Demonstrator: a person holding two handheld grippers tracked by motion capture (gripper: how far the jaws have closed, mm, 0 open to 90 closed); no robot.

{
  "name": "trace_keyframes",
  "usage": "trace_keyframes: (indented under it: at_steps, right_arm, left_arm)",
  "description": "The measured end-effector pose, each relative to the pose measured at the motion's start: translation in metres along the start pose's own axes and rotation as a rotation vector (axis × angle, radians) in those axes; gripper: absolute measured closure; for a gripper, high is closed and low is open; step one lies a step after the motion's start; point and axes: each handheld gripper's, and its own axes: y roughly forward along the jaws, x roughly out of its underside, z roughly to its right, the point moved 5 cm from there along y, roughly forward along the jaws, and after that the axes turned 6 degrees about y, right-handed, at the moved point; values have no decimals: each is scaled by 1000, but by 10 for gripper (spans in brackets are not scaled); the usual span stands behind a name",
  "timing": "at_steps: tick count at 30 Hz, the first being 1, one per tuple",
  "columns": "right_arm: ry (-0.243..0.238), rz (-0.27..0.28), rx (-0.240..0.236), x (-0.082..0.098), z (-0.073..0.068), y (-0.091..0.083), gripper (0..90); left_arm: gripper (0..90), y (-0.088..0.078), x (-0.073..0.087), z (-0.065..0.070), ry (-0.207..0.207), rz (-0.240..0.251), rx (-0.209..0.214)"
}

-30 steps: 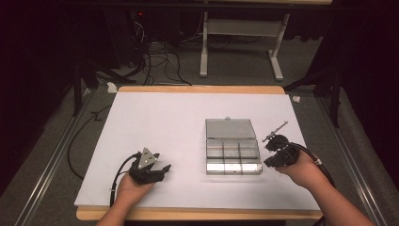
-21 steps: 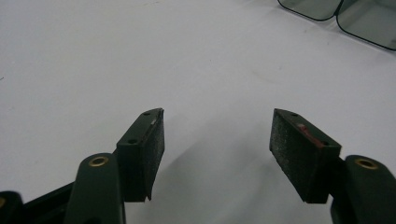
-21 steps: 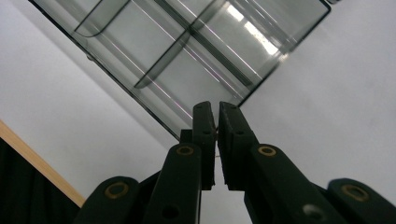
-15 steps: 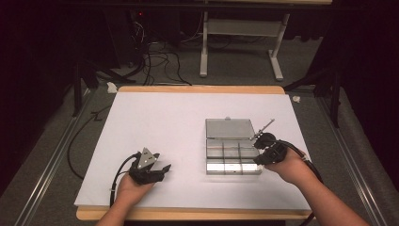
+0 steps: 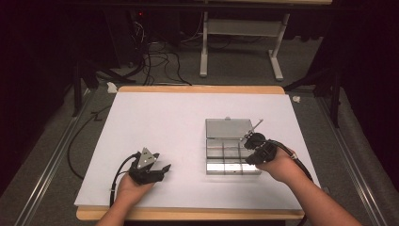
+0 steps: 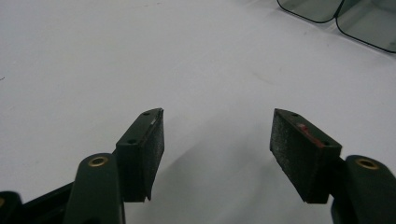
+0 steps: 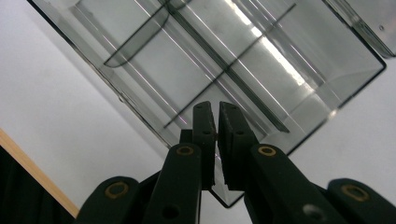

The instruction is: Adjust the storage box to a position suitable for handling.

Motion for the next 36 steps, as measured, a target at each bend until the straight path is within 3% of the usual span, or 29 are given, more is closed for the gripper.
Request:
trace_keyframes:
  at_steps: [10, 11, 14, 15, 23, 36]
  right_arm:
    - [-33, 1, -16, -14, -11, 11, 867]
    - [-14, -8, -18, -14, -13, 12, 867]
    - [-39, -5, -22, -17, -14, 17, 867]
    - [-20, -12, -24, -17, -16, 18, 867]
    - [-65, -14, -32, -22, -20, 28, 867]
    - [-79, -30, -50, -25, -27, 48, 865]
  left_arm:
    - [356, 0, 0, 0, -3, 4, 2]
    - [356, 0, 0, 0, -3, 4, 2]
    - [356, 0, 0, 0, -3, 4, 3]
    - [356, 0, 0, 0, -3, 4, 3]
    - [356, 0, 0, 0, -3, 4, 3]
    - [356, 0, 0, 0, -4, 5, 4]
